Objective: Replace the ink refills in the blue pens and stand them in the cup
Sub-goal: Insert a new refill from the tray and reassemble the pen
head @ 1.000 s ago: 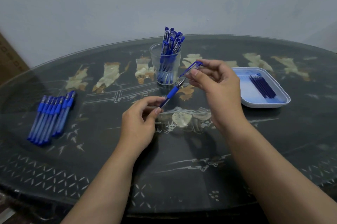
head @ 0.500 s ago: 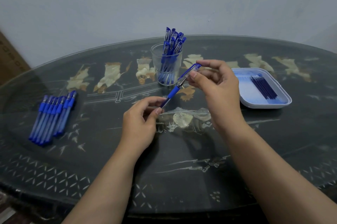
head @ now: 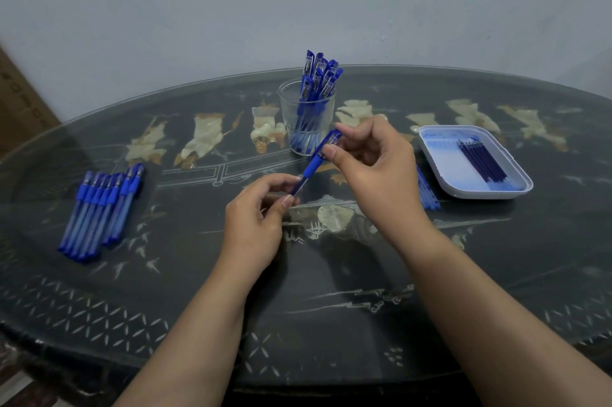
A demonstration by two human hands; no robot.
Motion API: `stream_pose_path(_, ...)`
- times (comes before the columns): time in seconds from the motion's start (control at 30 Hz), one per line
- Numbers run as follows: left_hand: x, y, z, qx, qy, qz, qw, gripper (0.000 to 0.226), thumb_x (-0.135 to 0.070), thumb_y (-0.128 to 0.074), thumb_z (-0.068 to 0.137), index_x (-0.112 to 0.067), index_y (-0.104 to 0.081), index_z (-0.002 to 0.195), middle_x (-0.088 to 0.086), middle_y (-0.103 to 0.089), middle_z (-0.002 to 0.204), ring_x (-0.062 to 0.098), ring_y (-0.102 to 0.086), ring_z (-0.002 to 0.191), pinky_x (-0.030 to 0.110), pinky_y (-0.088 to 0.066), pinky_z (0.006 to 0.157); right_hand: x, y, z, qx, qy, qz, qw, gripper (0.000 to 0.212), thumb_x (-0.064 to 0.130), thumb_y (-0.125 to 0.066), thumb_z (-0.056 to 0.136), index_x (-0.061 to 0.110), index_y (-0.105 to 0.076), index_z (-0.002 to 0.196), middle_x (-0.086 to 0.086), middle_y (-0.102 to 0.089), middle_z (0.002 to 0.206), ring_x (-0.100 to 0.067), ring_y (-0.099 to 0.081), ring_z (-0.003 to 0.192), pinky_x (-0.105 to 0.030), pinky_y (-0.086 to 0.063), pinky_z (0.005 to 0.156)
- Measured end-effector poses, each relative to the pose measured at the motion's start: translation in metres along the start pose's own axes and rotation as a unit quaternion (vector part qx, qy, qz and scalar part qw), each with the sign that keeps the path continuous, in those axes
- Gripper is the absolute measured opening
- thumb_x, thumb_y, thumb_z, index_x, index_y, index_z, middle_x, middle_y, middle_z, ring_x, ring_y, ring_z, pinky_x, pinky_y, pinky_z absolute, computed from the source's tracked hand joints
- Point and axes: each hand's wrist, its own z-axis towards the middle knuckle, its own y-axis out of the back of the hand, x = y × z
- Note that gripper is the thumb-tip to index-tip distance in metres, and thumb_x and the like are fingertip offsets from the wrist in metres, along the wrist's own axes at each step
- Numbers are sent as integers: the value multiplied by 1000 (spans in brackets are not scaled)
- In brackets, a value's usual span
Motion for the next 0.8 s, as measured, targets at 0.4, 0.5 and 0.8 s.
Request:
stream_pose_path(0.4,0,0,0,-7,4,0,1000,43,8,-61,87,-33,-69,93,-8,-71,95,8,-70,85,19,-52,80,-2,-9,-6,20,-3,-3,1000,38,4,-70,86,34,-48,91,8,-64,88,-7,-65,77,-23,-52,73)
stream_pose_path(0.5,1,-1,1,-10,2,-11,1000,42,8,-62,87,-32,-70,94,-7,-73,96,8,-70,86,15,-51,79,-3,-13,-9,12,-13,5,1000,43,1,-69,86,35,-47,100,11,-60,83,-1,-62,70,-18,-50,69)
stream_pose_path(0.8,-1,20,4,-54,-103,147,982,25,-21,-65,90,-30,-66,114,-15,-65,111,3,-61,105,21,-45,97,21,-1,13,-89,-4,26,996,42,0,-68,85,36,-51,100,1,-63,84,-23,-69,79,-43,-59,77)
